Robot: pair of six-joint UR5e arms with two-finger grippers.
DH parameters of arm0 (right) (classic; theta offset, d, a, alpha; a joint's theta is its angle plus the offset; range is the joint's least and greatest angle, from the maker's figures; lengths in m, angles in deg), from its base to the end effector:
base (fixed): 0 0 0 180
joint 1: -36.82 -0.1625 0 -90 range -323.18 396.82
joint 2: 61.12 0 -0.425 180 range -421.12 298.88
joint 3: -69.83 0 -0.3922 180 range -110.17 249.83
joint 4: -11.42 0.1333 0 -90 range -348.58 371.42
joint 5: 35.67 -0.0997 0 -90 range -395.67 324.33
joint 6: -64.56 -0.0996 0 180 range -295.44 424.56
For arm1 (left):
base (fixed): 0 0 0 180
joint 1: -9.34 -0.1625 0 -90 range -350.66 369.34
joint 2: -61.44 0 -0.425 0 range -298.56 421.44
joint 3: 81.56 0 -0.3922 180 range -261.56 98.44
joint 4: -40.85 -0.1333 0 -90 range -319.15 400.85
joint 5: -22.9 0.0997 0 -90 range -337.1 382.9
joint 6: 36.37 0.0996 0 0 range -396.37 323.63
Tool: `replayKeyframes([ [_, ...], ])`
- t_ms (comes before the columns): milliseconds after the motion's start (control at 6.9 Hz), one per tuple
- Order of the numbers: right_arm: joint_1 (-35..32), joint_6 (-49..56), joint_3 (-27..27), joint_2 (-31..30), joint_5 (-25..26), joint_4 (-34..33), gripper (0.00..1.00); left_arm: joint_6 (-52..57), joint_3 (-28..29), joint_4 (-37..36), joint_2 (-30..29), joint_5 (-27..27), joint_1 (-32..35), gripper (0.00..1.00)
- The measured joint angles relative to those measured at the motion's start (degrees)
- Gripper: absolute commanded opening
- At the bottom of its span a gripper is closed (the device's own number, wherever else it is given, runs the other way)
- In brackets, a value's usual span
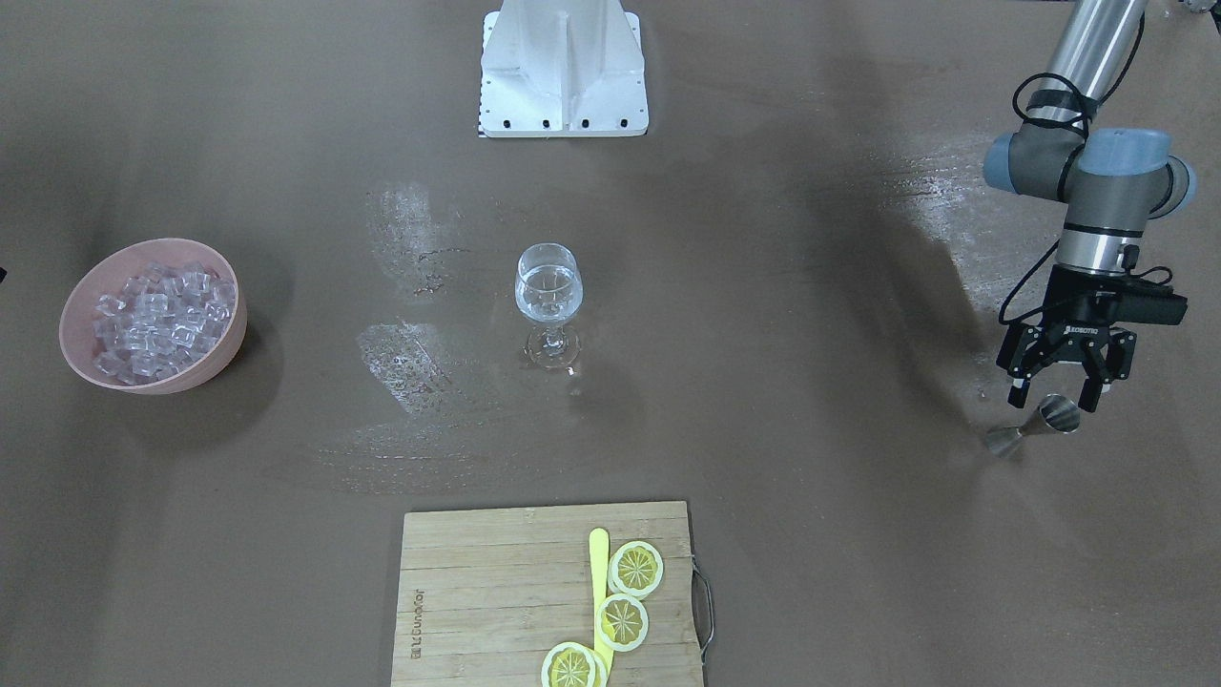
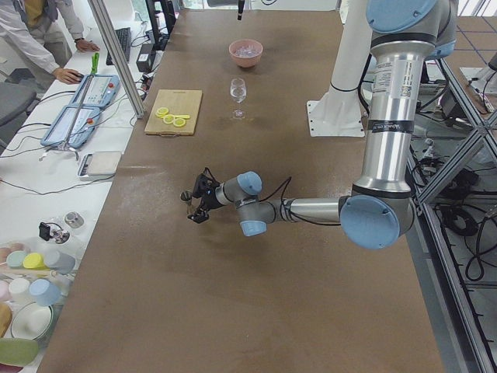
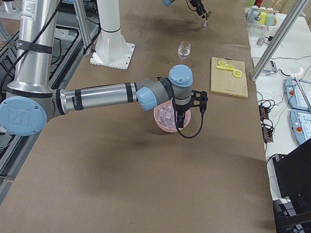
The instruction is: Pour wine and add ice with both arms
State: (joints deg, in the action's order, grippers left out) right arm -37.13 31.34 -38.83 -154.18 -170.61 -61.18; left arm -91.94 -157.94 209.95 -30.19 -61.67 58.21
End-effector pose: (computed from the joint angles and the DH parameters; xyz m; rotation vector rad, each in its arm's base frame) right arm -0.0714 -0.4759 0.4863 0.1781 -0.9182 0.0517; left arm 0.2384 -0.4900 0.6155 0.8433 0.8219 -0.2778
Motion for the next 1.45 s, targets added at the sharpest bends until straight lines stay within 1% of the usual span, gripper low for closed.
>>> replayKeyframes([
  [145, 0.1, 0.0, 0.4, 0.3, 0.0, 0.0, 0.99, -0.1, -0.5, 2.8, 1.7, -1.3, 0.0, 0.98],
  [290, 0.2, 0.0, 0.9, 0.7, -0.1, 0.1, 0.99, -0.2, -1.8, 5.3, 3.8, -4.4, 0.0, 0.98],
  [435, 0.2, 0.0, 1.4, 0.9, -0.1, 0.1, 0.99, -0.2, -3.9, 6.1, 6.0, -9.2, 1.1, 0.98],
  [580, 0.2, 0.1, 1.6, 1.0, -0.1, 0.1, 0.99, 0.0, -5.3, 5.3, 7.3, -16.4, 4.9, 0.98],
  [725, 0.2, 0.1, 1.6, 1.0, -0.1, 0.2, 1.0, 0.5, -5.7, 2.3, 7.2, -25.4, 10.7, 0.98],
  [870, 0.2, 0.2, 1.4, 1.2, -0.1, 0.2, 1.0, 4.1, -5.9, -3.0, 6.2, -34.2, 17.2, 0.98],
  [1014, 0.2, 0.2, 1.1, 1.8, 0.2, 0.2, 1.0, 13.0, -6.1, -10.8, 5.3, -40.2, 22.9, 0.98],
  [1159, 0.5, 0.2, 0.7, 2.3, 1.0, 0.2, 1.0, 23.9, -6.5, -20.1, 4.5, -42.6, 27.1, 0.98],
  [1304, 1.8, 0.1, 0.1, 2.6, 2.5, 0.2, 1.0, 34.3, -6.6, -29.7, 3.2, -43.3, 30.6, 0.98],
  [1449, 4.5, 0.1, -0.4, 2.5, 4.2, 0.2, 1.0, 40.8, -6.6, -36.1, 2.2, -43.5, 33.2, 0.98],
])
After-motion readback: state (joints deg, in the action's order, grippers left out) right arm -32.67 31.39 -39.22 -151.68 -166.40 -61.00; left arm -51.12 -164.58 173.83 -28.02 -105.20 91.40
